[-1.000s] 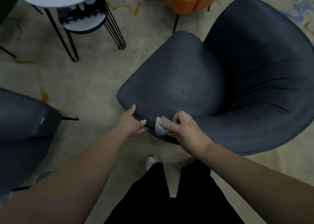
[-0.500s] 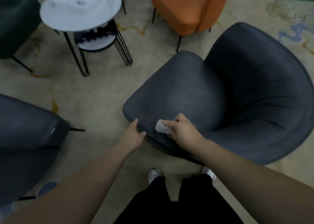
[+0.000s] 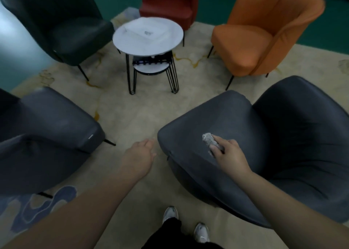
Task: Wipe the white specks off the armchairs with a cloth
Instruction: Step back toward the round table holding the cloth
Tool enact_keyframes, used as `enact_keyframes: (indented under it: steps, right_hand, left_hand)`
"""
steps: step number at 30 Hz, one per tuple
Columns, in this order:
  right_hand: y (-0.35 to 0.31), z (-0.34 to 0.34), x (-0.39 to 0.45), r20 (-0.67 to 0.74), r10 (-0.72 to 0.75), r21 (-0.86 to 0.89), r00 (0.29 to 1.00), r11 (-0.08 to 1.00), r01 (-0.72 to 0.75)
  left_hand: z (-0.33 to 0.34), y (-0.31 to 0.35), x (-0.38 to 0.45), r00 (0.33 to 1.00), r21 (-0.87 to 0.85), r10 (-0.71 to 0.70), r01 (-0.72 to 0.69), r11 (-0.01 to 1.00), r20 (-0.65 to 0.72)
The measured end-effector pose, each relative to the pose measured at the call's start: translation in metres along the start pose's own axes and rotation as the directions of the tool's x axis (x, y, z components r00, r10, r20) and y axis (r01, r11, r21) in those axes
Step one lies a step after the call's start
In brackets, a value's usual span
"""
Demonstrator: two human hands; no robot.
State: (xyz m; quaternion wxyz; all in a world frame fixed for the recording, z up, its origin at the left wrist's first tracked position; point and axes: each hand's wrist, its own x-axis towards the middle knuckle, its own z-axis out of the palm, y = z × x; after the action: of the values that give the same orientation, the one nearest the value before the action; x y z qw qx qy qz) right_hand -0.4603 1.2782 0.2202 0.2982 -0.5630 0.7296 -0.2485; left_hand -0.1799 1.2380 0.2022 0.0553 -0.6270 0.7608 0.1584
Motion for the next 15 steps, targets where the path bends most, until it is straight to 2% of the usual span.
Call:
enact_keyframes:
  steps: [5, 10, 15]
  right_hand:
    - [-0.025, -0.009, -0.004, 0.030, -0.120, -0.016, 0.992, 0.993, 0.120]
    - [-0.050, -0.002, -0.002, 0.062, -0.163, -0.042, 0.985, 0.985, 0.166]
    - [-0.102, 0.036, 0.021, 0.082, -0.193, -0.061, 0.978, 0.978, 0.198]
  left_hand:
    - [-0.018, -0.004, -0.021, 0.998, 0.142, -0.028, 0.036, 0.989, -0.055]
    - [-0.034, -0.023, -0.042, 0.996, 0.172, -0.062, 0.073, 0.982, -0.064]
    - [-0.061, -0.074, -0.044, 0.994, 0.196, -0.045, 0.063, 0.979, -0.095]
